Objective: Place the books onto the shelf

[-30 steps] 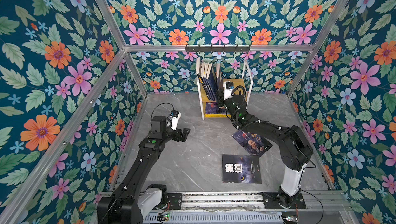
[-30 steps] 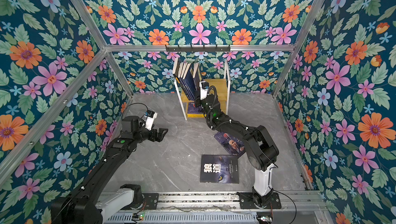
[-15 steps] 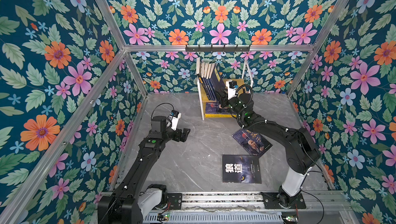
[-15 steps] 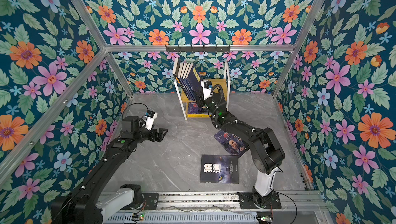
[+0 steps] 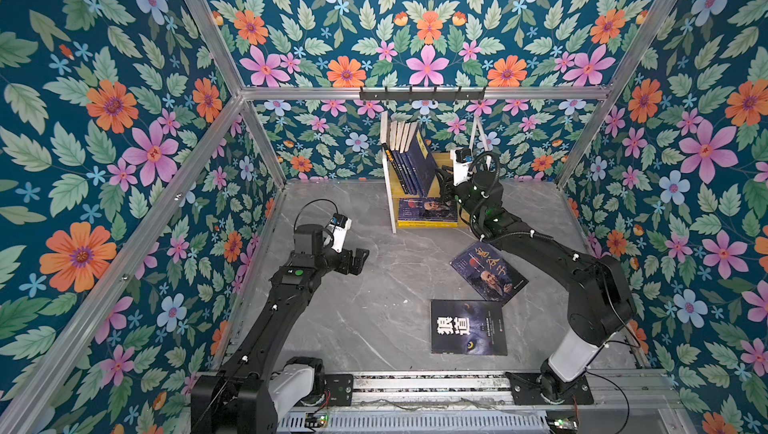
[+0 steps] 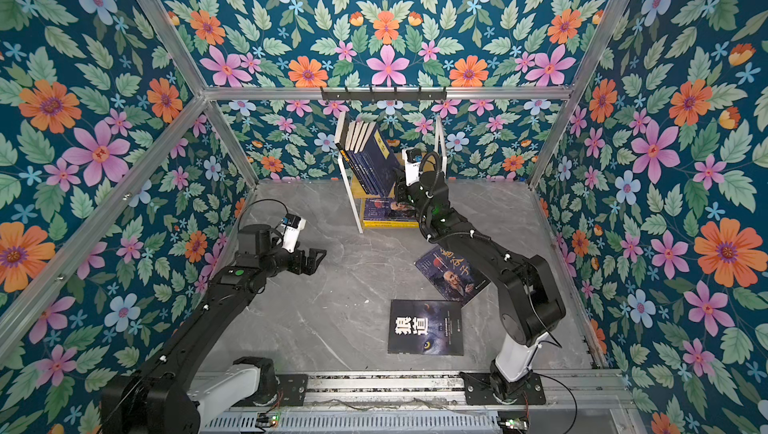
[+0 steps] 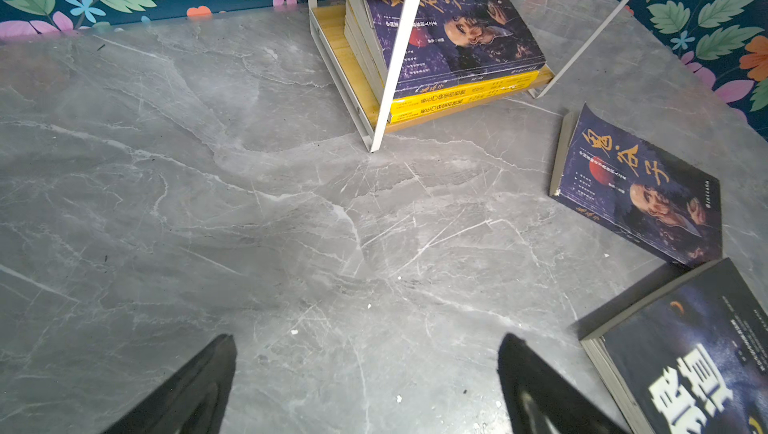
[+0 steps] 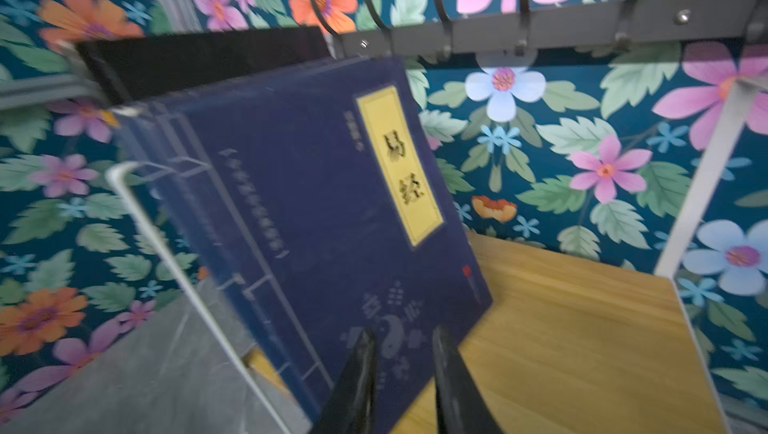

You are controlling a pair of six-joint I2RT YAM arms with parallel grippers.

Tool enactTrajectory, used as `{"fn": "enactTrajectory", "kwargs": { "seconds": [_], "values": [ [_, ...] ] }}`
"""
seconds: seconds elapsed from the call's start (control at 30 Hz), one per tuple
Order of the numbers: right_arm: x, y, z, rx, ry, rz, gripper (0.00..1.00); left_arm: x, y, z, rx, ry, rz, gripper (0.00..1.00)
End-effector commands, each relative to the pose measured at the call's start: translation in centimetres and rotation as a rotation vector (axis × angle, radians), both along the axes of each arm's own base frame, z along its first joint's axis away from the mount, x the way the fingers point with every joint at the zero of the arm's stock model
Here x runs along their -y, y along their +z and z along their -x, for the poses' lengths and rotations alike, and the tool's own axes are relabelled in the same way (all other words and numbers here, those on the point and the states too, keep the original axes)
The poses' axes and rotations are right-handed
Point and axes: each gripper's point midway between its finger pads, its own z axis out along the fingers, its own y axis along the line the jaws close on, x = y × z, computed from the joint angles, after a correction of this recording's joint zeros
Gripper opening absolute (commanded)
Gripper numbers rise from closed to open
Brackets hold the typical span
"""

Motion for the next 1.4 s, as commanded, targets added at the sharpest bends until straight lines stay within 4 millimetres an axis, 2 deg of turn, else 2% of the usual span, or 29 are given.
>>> {"fn": "enactTrajectory", "kwargs": {
  "seconds": [0.0,0.13,0.37,0.5,0.77,0.97,1.17,1.37],
  "values": [
    [2.2,-2.8,-2.1,-0.092,-0.159,0.062,0.24,0.1,0.4,-0.2,0.018,-0.002,0.005,1.0],
    [1.9,-4.5,-3.9,-0.148,-0.198,0.054,0.24,0.3,0.7,-0.1,0.022,-0.01,0.018,1.0],
    [-0.1,-7.4,-6.1,-0.224,-0.16,0.048,0.24,0.3,0.9,-0.1,0.026,-0.011,0.014,1.0],
    [-1.3,-8.4,-6.7,-0.261,-0.117,0.035,0.24,0.1,0.6,-0.2,0.025,-0.002,-0.004,1.0],
    [-2.1,-9.3,-7.2,-0.293,-0.116,0.012,0.25,0.0,0.6,-0.3,0.021,0.002,-0.005,1.0],
    [-1.9,-9.2,-7.2,-0.299,-0.132,0.018,0.26,0.2,0.6,-0.3,0.017,-0.001,0.0,1.0],
    [-2.2,-7.9,-7.1,-0.295,-0.131,0.023,0.3,0.6,0.8,-0.2,0.015,-0.015,0.02,1.0],
    [-1.0,-4.3,-5.1,-0.266,-0.15,0.02,0.38,0.7,0.8,-0.1,0.019,-0.021,0.019,1.0]
  ]
}}
